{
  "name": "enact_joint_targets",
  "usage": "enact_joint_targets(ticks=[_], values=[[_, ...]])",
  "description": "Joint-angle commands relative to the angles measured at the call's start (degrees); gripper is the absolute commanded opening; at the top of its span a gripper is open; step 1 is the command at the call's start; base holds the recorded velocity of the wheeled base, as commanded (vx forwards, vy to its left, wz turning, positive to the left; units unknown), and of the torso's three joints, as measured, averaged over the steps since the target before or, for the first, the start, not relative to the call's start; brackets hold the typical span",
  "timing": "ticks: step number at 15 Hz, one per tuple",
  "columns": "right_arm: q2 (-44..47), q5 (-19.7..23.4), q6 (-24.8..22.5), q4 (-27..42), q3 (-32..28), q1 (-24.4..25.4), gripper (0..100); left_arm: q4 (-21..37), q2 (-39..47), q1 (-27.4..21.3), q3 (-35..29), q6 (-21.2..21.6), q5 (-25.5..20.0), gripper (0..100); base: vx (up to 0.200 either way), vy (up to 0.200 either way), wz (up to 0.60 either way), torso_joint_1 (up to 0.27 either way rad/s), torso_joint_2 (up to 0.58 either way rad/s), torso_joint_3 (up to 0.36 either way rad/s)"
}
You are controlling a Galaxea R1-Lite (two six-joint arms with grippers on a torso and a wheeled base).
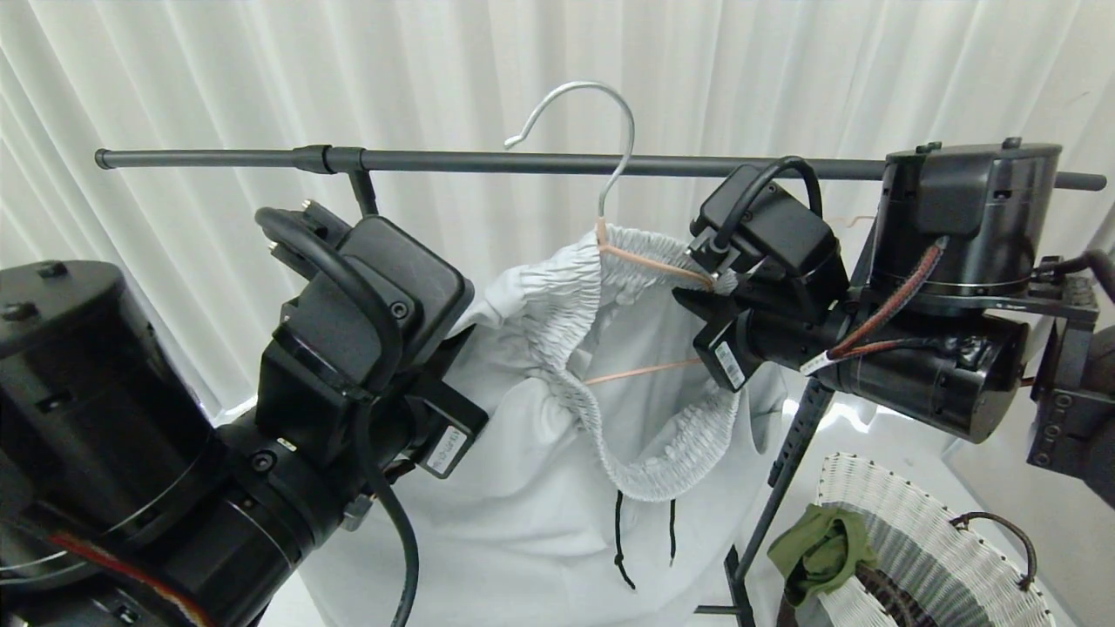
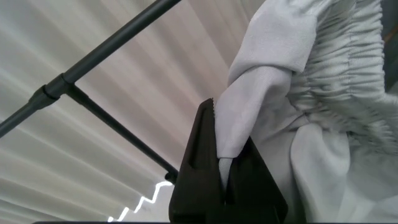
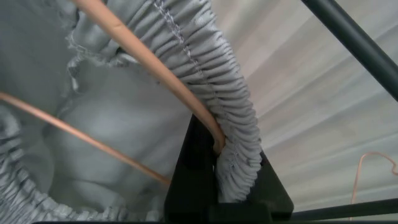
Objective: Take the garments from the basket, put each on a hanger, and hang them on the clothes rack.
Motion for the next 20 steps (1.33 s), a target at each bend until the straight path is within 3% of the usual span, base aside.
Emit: enact_joint_targets(ticks=[1,6,7,14,17,20], values=[[-0.4,-0.2,0.1,-0.2,0.1,0.1,0,0.0,-0.3,0.0,0.2,0.0,0.1,0,0.0,0.0,0.0,0.0,0.0,0.0],[-1.1,-0.5,0.2,-0.2,0.8,0.8,0,0.0,-0.5,0.0,0.3,-0.3,0.2,0,0.0,0.0,0.0,0.0,0.0,0.0],[-1.3,-0.6,0.2,-0.3,1.2,1.0,0,0.0,-0.6,0.1,0.3,-0.7,0.2,100,0.0,0.0,0.0,0.0,0.0,0.0],[-2.6,-0.9,0.2,-2.0,1.7,0.8,0,0.0,-5.7,0.9,5.3,-3.0,0.1,100,0.0,0.0,0.0,0.0,0.0,0.0],[-2.7,-2.9,0.3,-2.0,1.6,-1.2,0,0.0,-7.9,0.9,5.9,-3.2,0.0,100,0.0,0.0,0.0,0.0,0.0,0.0],[-2.8,-3.0,0.4,-2.0,1.6,-2.7,0,0.1,-11.9,1.4,9.0,-3.0,-3.9,100,0.0,0.0,0.0,0.0,0.0,0.0]])
